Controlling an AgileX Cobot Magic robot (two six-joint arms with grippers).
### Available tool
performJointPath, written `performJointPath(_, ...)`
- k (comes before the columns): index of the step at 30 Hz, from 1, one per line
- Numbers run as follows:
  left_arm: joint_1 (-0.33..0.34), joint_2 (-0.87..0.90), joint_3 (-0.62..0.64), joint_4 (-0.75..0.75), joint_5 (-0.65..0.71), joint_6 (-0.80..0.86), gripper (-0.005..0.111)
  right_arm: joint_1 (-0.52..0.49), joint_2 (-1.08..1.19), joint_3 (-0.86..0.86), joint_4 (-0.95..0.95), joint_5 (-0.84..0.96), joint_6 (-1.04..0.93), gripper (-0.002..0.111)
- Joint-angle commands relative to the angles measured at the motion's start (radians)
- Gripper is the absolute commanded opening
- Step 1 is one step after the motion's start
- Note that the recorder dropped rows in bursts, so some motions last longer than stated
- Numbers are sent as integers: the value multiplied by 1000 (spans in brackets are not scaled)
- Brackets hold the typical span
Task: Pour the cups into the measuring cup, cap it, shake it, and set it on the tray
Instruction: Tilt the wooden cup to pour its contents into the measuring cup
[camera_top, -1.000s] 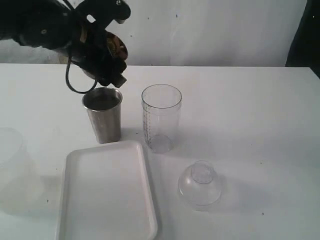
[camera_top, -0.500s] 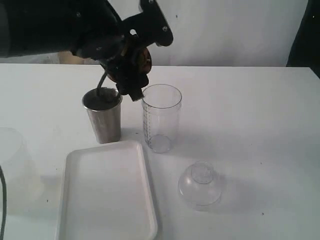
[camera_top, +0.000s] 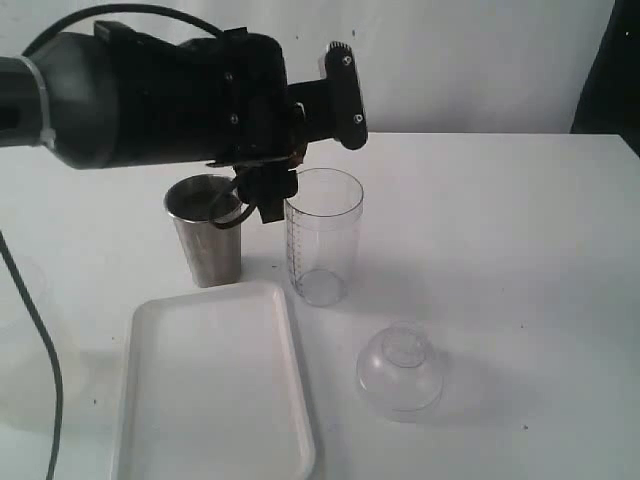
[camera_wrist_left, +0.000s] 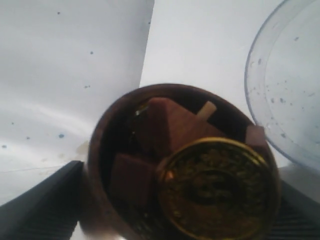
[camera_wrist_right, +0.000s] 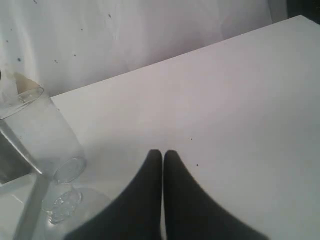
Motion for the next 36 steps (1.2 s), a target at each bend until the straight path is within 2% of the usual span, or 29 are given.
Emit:
performJointPath(1, -7, 20, -6, 116, 26, -45, 0, -5, -5, 5, 1, -10, -7, 0)
performJointPath(6, -9, 23, -6, 163, 29, -75, 0, -5, -5, 5, 1, -10, -7, 0)
performJointPath(12, -42, 24, -6, 249, 38, -73, 0, -5, -5, 5, 1, -10, -7, 0)
performJointPath(18, -46, 27, -6, 281, 40, -10, 0, -5, -5, 5, 1, -10, -7, 0)
performJointPath(36, -75, 102, -6, 442, 142, 14, 0, -5, -5, 5, -1, -10, -7, 0)
